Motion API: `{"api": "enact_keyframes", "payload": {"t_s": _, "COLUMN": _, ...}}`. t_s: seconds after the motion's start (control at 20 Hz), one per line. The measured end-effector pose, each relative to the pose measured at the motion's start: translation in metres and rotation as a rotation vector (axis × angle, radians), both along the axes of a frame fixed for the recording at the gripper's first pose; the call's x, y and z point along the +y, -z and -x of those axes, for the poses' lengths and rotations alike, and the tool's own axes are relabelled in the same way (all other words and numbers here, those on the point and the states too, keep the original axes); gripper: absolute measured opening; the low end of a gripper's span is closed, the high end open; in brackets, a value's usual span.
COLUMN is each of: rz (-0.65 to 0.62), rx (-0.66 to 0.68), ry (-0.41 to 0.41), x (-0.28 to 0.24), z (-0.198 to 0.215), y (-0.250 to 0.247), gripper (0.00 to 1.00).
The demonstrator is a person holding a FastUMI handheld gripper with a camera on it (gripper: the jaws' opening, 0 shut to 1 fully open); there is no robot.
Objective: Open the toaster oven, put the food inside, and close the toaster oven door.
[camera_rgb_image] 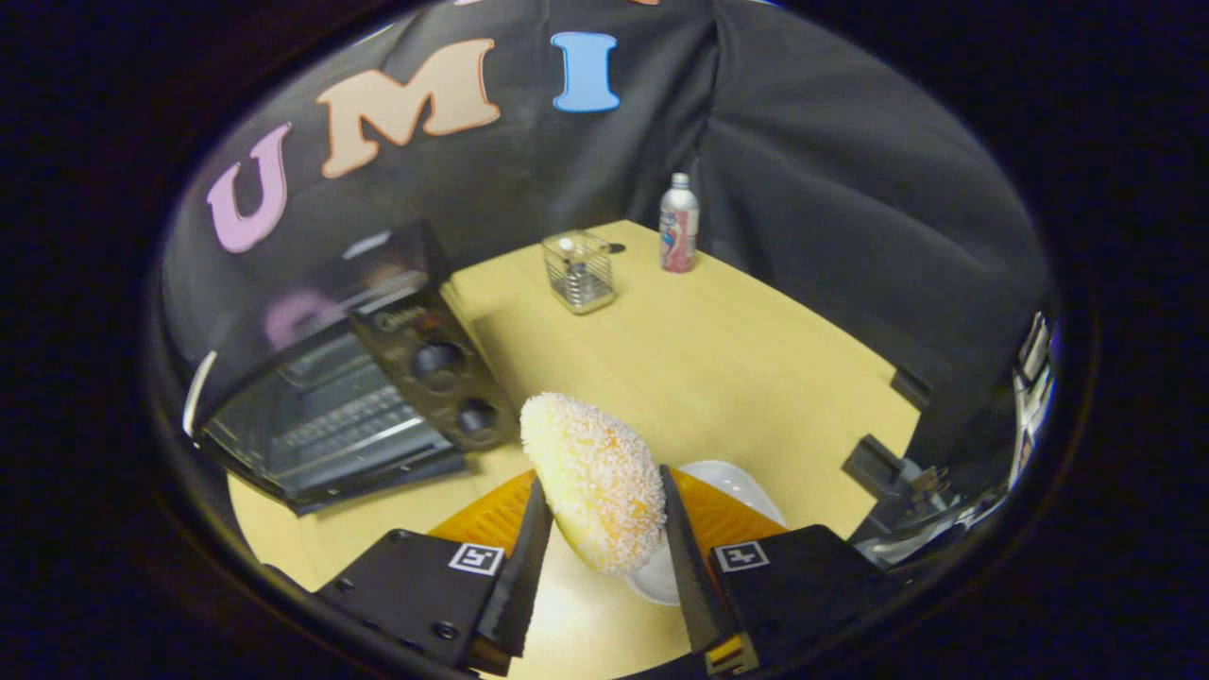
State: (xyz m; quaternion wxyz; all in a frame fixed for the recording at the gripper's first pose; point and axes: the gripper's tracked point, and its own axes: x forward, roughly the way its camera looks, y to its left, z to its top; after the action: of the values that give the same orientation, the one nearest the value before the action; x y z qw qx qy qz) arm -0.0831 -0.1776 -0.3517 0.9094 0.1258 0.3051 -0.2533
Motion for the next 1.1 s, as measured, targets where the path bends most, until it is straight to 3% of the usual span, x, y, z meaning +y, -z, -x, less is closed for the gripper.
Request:
{"api": "enact_keyframes", "payload": {"t_s": 0.45, "rz": -0.288, "rx": -0.175, "ry": -0.035, "x": 0.104, "z": -0.014, "y": -0.014, "gripper": 0.66}}
{"api": "enact_keyframes", "payload": {"t_s": 0.75, "rz": -0.437, "rx": -0.201, "ry": -0.039, "x": 0.158, "z": -0.028, "y": -0.003, "gripper": 0.66}}
{"api": "enact_keyframes", "payload": {"t_s": 1.1, "rz": -0.527, "rx": -0.18, "ry": -0.018, "x": 0.189, "z": -0.075, "y": 0.025, "gripper": 0.66}}
